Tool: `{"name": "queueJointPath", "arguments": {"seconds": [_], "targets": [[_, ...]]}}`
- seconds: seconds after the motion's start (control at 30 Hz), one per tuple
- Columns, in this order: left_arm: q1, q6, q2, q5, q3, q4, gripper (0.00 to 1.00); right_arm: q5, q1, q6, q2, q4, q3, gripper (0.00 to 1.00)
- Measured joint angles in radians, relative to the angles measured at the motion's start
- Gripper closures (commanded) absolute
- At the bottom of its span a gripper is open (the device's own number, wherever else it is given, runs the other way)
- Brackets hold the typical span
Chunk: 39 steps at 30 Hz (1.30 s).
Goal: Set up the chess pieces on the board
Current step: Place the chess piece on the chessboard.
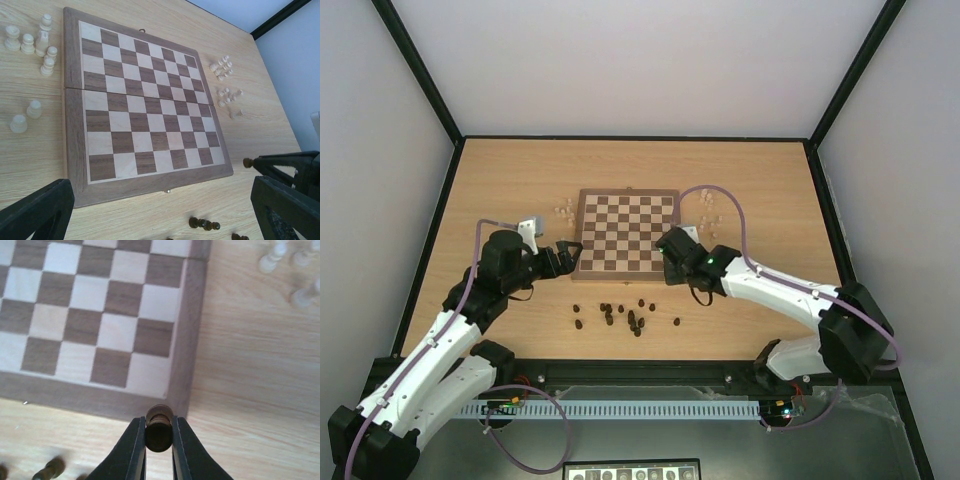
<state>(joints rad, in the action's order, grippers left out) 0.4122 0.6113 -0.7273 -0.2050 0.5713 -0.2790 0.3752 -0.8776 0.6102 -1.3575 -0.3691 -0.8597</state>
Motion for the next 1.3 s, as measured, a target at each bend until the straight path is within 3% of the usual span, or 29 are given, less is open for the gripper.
{"name": "queueJointPath", "arguments": {"seconds": [0.17, 0.57, 1.3], "targets": [[0.000, 0.000, -0.001, 0.005, 0.000, 0.000, 0.01, -0.021, 0.073, -0.051, -0.030, 0.003, -0.024, 0.93], [0.000, 0.002, -0.016, 0.029, 0.000, 0.000, 0.00, -0.101, 0.077, -0.106, -0.185, 0.056, -0.050, 0.93], [0.000, 0.029, -0.014, 0.035, 0.000, 0.000, 0.00, -0.105, 0.086, -0.126, -0.211, 0.079, -0.069, 0.88]]}}
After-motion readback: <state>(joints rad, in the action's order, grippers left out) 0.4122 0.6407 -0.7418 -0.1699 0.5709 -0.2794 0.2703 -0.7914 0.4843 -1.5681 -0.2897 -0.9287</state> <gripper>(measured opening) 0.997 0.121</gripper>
